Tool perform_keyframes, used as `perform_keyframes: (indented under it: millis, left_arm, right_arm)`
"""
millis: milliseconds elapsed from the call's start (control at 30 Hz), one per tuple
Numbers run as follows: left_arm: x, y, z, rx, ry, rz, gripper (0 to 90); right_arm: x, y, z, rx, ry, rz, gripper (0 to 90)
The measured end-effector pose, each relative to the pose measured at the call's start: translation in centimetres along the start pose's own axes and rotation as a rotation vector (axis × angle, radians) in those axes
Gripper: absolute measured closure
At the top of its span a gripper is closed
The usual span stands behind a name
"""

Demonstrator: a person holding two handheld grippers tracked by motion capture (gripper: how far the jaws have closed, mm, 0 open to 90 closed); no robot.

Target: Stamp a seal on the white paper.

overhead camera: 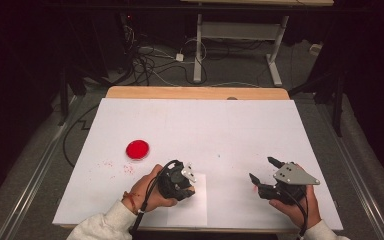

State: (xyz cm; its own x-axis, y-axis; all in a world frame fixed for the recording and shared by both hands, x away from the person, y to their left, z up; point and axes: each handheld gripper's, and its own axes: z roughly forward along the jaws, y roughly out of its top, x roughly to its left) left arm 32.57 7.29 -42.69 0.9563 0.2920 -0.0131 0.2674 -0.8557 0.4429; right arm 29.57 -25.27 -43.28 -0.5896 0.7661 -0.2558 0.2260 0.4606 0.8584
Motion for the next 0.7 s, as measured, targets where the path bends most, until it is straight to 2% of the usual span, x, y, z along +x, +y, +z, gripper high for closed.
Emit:
perform_keyframes:
  millis: [367,700]
  left_arm:
    - [0.5,-0.8,-2.3,-0.072,0.054,-0.033,73.5]
    - [1.1,-1.6,-2.9,-0.076,0.075,-0.052,73.6]
  right_arm:
    - [0.0,0.1,-0.2,-0.011,-0.004,0.001,23.5]
    - [-0.3,0.4,-0.1,-0.022,-0.002,0.007,23.5]
